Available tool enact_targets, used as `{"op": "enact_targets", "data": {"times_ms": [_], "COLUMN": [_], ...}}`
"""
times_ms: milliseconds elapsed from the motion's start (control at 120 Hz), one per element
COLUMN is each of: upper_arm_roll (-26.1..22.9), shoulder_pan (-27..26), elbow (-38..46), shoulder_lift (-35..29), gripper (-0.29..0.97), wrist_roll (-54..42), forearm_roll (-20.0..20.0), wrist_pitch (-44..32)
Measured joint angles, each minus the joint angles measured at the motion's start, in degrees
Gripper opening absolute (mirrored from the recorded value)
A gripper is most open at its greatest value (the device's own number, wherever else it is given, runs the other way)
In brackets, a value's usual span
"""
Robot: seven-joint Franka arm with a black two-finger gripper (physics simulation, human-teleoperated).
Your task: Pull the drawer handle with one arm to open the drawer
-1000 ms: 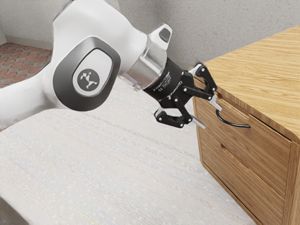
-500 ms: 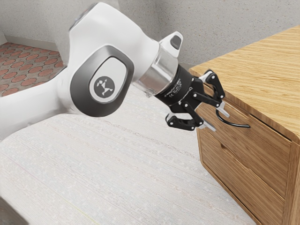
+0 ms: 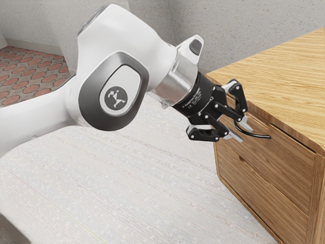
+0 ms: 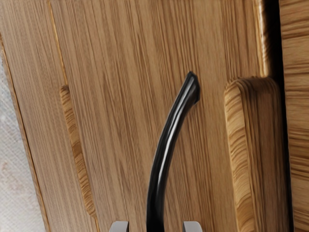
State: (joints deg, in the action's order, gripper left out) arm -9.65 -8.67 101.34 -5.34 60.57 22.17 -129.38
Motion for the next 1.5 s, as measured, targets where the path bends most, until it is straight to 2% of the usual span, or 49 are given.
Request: {"op": "enact_targets", "data": {"times_ms": [917, 1500], "upper_arm_roll": [0.0, 0.0], "shoulder_pan": [0.2, 0.3], "elbow": [3.8, 9.3], "shoulder_lift": [-3.3, -9.6], "gripper": [0.01, -0.01], "wrist_roll": [-0.4, -0.1], "forearm_roll": [-0.1, 0.1], "wrist_pitch": [0.7, 1.3]}}
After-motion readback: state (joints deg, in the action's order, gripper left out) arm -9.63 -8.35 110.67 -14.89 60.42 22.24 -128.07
